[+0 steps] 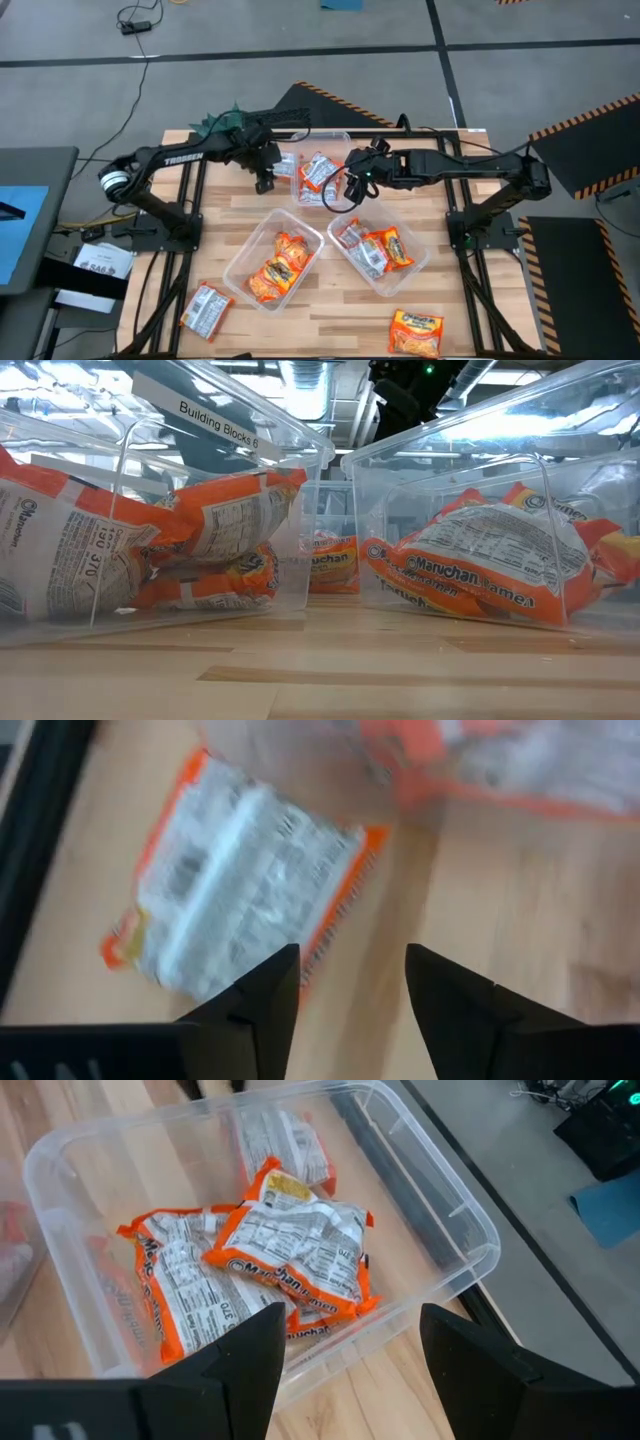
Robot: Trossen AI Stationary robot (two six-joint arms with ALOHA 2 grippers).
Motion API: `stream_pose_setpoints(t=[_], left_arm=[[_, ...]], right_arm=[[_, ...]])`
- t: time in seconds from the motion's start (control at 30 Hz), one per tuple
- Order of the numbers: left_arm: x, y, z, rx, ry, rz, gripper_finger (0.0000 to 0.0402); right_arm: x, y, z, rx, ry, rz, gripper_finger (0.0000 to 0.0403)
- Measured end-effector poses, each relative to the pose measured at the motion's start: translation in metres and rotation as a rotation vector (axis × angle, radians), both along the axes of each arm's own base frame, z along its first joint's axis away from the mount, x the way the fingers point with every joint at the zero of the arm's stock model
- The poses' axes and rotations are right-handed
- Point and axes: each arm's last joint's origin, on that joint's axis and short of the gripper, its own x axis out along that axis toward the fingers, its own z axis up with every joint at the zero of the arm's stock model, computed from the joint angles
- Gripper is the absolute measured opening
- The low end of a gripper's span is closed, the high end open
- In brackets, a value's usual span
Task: Sort Maruchan noodles
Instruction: Put the noodle pack into the bottom left transparent bin
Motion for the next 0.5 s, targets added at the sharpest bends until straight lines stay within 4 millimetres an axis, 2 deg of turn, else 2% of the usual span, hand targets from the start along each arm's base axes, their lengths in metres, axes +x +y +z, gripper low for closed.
stream_pose_setpoints(t=[0.2,0.5], left_arm=[[0.010,0.004,-0.016,0.027,0.046,-0.024,0.0171],[0.020,0.014,-0.036,0.081,0.085,0.034,0.0171]], right_arm=[[0.000,0.000,0.000,-0.003,-0.002,0.003,0.0255],[0.001,0.002,0.000,-0.004,-0.001,0.012,0.0255]])
